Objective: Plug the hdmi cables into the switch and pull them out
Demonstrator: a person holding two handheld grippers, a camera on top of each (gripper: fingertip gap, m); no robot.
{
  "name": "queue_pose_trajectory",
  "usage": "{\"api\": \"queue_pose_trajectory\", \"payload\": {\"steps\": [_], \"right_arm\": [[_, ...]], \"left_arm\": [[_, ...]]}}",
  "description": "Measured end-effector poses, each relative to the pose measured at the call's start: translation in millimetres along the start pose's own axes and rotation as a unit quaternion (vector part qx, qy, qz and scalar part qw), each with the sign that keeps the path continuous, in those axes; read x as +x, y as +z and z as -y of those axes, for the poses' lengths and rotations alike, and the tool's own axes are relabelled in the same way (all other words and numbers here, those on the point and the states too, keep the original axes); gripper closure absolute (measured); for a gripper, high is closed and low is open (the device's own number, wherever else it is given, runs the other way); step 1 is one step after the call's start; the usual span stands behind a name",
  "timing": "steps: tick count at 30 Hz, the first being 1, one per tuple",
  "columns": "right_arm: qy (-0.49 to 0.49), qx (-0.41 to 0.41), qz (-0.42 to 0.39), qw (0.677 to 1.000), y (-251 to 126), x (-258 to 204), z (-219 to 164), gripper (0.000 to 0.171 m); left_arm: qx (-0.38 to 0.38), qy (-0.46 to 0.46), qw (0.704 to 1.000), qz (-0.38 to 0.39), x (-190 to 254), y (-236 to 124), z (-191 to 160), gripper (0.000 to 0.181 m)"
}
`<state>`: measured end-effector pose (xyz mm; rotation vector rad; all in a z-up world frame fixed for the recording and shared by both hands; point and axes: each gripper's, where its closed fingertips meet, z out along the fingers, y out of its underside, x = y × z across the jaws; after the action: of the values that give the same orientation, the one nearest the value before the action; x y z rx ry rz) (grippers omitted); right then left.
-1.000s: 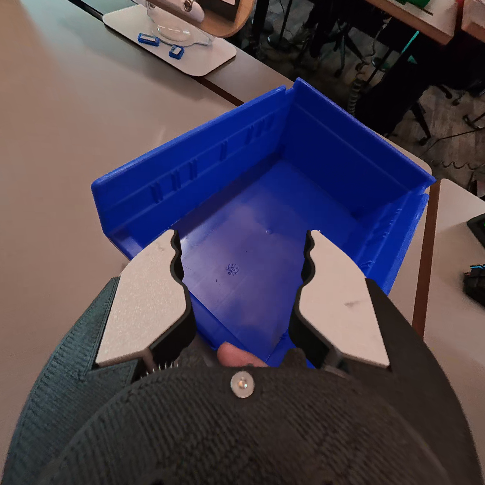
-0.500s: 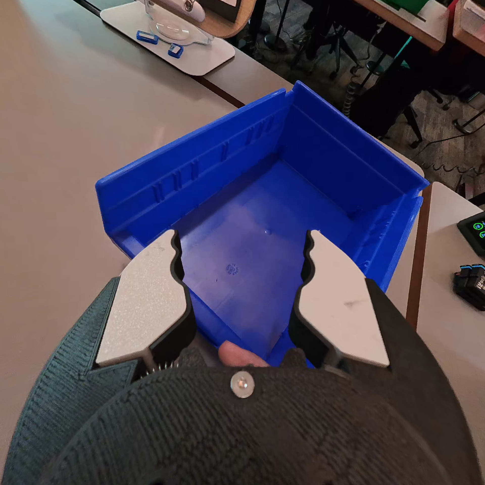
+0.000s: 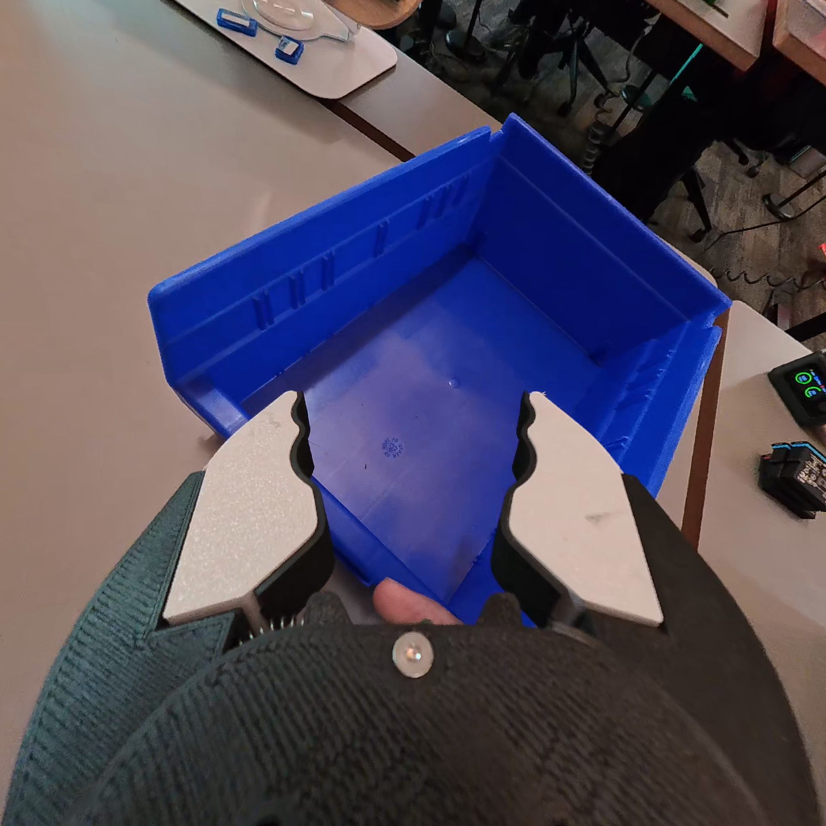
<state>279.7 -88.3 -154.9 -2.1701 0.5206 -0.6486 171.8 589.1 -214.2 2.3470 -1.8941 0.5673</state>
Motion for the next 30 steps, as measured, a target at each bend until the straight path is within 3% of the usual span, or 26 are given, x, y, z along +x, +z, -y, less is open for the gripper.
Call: {"api": "queue_pose_trajectory", "payload": {"steps": [4, 8, 15, 18, 23, 27, 30], "right_arm": [[-0.006, 0.005, 0.001, 1.0, -1, -2, 3, 0.082], [-0.01, 0.004, 0.001, 1.0, -2, -4, 4, 0.082], [-0.013, 0.019, 0.016, 1.0, -4, -12, 12, 0.082], [-0.021, 0.02, 0.021, 0.999, -5, -18, 15, 0.082], [-0.038, 0.04, 0.037, 0.998, -9, -34, 29, 0.083], [0.006, 0.118, 0.111, 0.987, -10, -74, 66, 0.078], [0.069, 0.192, 0.226, 0.952, -12, -128, 107, 0.064]], "left_arm": [[0.075, -0.058, 0.986, -0.136, 20, -33, 14, 0.132], [0.095, -0.065, 0.959, -0.26, 43, -67, 8, 0.132], [0.005, -0.017, 0.96, -0.279, 59, -76, -36, 0.133], [-0.005, 0.029, 0.937, -0.348, 92, -95, -44, 0.135], [0.106, 0.114, 0.915, -0.373, 132, -137, -31, 0.136], [0.235, 0.226, 0.858, -0.396, 200, -177, -37, 0.136], [0.302, 0.313, 0.807, -0.399, 262, -181, -56, 0.136]]}}
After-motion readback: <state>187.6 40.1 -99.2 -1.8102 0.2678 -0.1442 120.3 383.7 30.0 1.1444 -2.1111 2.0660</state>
